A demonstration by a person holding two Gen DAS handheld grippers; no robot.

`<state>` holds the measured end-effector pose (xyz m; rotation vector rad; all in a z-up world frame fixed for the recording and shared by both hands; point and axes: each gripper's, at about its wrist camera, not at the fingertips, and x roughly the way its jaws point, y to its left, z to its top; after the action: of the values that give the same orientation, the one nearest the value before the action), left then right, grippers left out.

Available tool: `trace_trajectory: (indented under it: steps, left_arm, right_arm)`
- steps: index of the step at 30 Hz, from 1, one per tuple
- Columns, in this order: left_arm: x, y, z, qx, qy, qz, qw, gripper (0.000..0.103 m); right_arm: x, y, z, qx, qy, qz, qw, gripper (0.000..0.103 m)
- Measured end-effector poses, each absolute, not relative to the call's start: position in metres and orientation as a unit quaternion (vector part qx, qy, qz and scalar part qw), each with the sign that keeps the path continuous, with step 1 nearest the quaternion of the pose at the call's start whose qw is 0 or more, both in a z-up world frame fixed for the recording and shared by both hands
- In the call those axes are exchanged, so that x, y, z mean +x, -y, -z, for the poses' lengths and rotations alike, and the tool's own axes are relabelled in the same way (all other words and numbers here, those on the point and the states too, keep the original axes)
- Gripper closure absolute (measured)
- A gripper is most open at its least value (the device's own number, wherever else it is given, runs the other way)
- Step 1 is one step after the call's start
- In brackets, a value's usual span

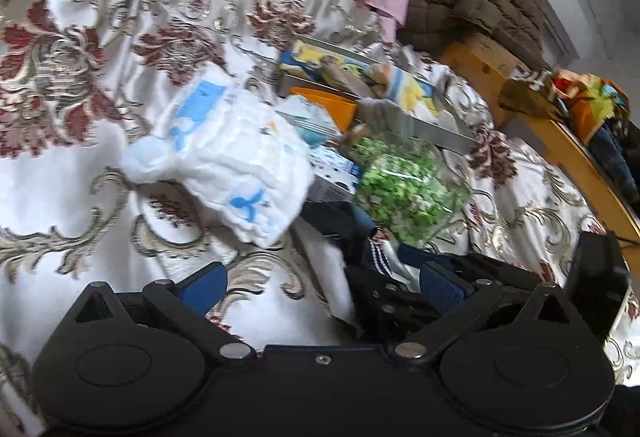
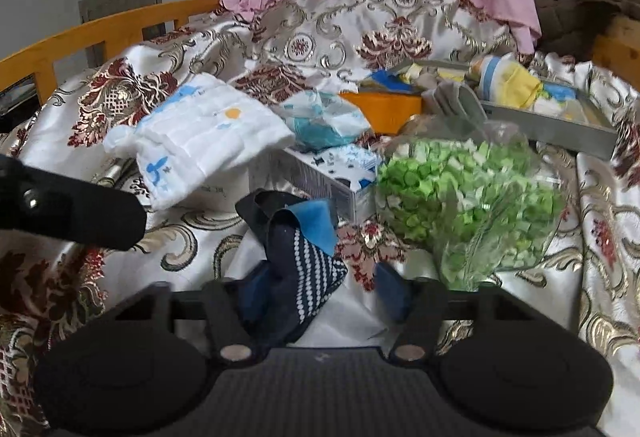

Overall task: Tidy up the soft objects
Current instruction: 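Grasp the navy striped sock with the right tool, then carry the navy striped sock over the cartoon tray and lower it in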

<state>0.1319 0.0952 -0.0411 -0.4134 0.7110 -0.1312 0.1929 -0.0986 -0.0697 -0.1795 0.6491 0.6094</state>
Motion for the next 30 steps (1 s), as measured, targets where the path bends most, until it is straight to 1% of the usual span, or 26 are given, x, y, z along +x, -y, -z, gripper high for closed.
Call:
trace_trajectory:
  steps: [1,2,3,4,6,7,9,12,23,26,28,29,30]
  left_arm:
    - [0.134,-0.093,0.042,-0.2,-0.347,0.069,0.914,0.001]
    - [0.137,-0.091,0.044,-0.198,-0.349,0.076,0.913,0.002]
    - [0.139,-0.09,0.046,-0.197,-0.352,0.082,0.911,0.002]
    - [0.142,-0.088,0.048,-0.196,-0.356,0.087,0.91,0.003]
    - [0.148,-0.085,0.052,-0.195,-0.362,0.096,0.907,0.004]
    - [0.15,-0.084,0.053,-0.196,-0.361,0.1,0.906,0.006]
    - [0.156,-0.083,0.056,-0.196,-0.363,0.108,0.905,0.009]
    - [0.163,-0.079,0.059,-0.184,-0.367,0.121,0.904,0.014]
    - [0.192,-0.057,0.075,-0.115,-0.393,0.143,0.901,0.028]
    - [0.202,-0.051,0.082,-0.095,-0.405,0.141,0.898,0.039]
    - [0.207,-0.049,0.085,-0.088,-0.411,0.137,0.897,0.051]
    - [0.209,-0.05,0.086,-0.085,-0.411,0.134,0.897,0.053]
    - [0.209,-0.05,0.087,-0.083,-0.411,0.132,0.898,0.058]
  right_arm:
    - [0.194,0.1,0.07,-0.082,-0.315,-0.294,0.899,0.056]
    - [0.195,0.102,0.07,-0.076,-0.316,-0.292,0.9,0.063]
    - [0.196,0.104,0.069,-0.071,-0.317,-0.292,0.9,0.068]
    - [0.197,0.106,0.068,-0.068,-0.316,-0.293,0.9,0.07]
    - [0.197,0.107,0.065,-0.071,-0.312,-0.292,0.901,0.081]
    - [0.197,0.108,0.065,-0.074,-0.311,-0.291,0.902,0.082]
    - [0.198,0.11,0.064,-0.083,-0.312,-0.283,0.903,0.091]
    - [0.198,0.114,0.06,-0.093,-0.307,-0.273,0.907,0.095]
    - [0.19,0.138,0.037,-0.11,-0.285,-0.257,0.917,0.097]
    - [0.187,0.141,0.031,-0.109,-0.273,-0.257,0.921,0.097]
    - [0.186,0.142,0.027,-0.107,-0.266,-0.257,0.923,0.097]
    - [0.186,0.143,0.025,-0.106,-0.263,-0.257,0.924,0.097]
    - [0.186,0.142,0.024,-0.106,-0.26,-0.257,0.925,0.097]
